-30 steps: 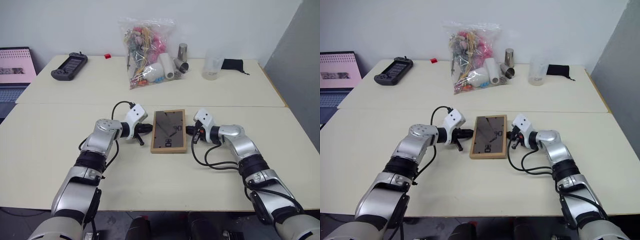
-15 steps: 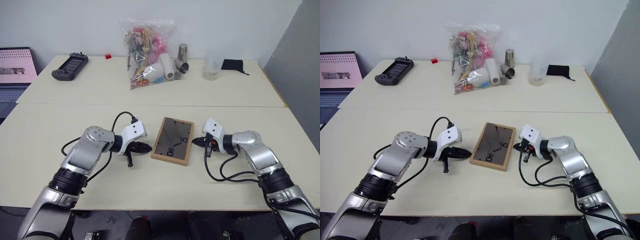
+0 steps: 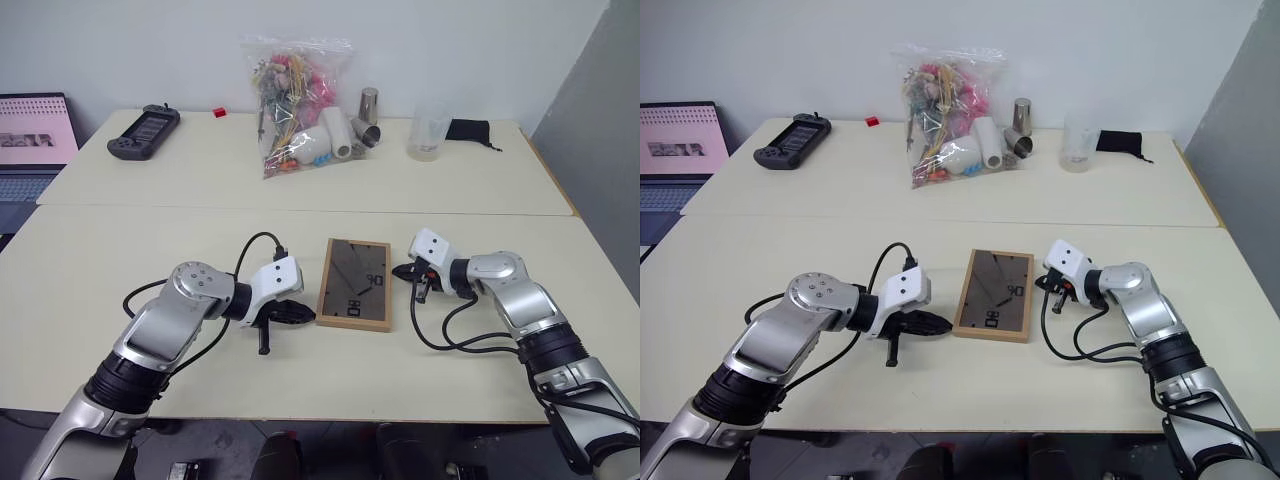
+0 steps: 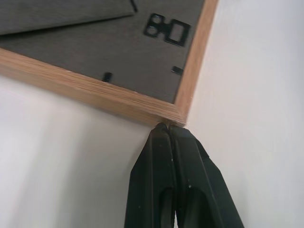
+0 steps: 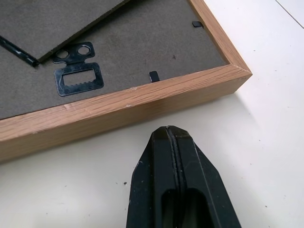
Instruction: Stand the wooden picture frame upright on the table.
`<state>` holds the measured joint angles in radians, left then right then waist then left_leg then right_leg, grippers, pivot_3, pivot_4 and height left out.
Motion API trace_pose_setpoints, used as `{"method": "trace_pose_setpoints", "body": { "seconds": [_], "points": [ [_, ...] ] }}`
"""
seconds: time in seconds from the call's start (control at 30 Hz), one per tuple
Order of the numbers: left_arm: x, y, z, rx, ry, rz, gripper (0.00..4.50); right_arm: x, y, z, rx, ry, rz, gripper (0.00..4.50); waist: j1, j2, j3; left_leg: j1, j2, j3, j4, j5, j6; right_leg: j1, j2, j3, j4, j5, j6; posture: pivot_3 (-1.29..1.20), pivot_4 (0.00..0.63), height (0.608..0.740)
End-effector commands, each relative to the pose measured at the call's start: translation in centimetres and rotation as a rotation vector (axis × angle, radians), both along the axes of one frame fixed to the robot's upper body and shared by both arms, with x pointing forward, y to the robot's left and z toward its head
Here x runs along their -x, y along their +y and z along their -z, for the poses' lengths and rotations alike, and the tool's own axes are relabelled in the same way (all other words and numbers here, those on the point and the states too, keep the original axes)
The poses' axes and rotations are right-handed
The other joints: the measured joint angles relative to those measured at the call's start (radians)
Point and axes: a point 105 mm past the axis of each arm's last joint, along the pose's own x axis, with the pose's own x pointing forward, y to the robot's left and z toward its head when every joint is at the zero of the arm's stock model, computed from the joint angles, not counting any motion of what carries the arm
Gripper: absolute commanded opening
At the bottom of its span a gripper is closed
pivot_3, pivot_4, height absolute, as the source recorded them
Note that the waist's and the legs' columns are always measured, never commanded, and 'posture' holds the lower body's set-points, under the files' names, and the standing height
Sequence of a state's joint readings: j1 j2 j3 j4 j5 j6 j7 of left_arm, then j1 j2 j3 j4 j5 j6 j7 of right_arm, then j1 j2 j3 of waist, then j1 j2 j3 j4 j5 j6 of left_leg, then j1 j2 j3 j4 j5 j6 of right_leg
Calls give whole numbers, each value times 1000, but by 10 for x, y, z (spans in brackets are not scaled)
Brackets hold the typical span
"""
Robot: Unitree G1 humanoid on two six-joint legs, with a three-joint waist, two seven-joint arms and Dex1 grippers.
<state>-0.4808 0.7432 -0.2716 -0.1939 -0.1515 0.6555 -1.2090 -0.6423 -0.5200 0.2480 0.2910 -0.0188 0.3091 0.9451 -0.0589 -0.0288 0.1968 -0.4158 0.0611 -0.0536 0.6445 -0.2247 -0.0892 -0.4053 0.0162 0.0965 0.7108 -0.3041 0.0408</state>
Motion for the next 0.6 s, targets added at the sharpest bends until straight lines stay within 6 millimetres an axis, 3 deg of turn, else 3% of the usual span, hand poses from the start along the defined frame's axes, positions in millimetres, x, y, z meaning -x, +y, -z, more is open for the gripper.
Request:
{"method": "trace_pose_setpoints", "body": {
  "seconds": [0.03,0.27,0.4,0.47,0.6],
  "points": [
    [2,-6,-11,40,-16,9,27,-5,-8,-7,-16,-28,40,0,0,0,0,0,0,0,0,0,0,0,0,0,0,0,0,0,150,740],
    [1,3,-8,47,21,-28,27,-5,-17,-3,-12,-16,61,0,0,0,0,0,0,0,0,0,0,0,0,0,0,0,0,0,150,740],
    [-35,46,-23,127,57,-217,27,-7,-28,-13,-12,-34,81,0,0,0,0,0,0,0,0,0,0,0,0,0,0,0,0,0,150,740],
    [-43,55,-24,152,77,-258,27,-6,-29,-14,-14,-34,79,0,0,0,0,0,0,0,0,0,0,0,0,-1,0,0,0,0,150,740],
    [-53,53,-29,341,336,-321,776,-2,-25,-8,-16,-20,75,0,-1,0,0,0,0,0,0,0,0,0,0,-1,-1,0,0,0,150,740]
  ]
}}
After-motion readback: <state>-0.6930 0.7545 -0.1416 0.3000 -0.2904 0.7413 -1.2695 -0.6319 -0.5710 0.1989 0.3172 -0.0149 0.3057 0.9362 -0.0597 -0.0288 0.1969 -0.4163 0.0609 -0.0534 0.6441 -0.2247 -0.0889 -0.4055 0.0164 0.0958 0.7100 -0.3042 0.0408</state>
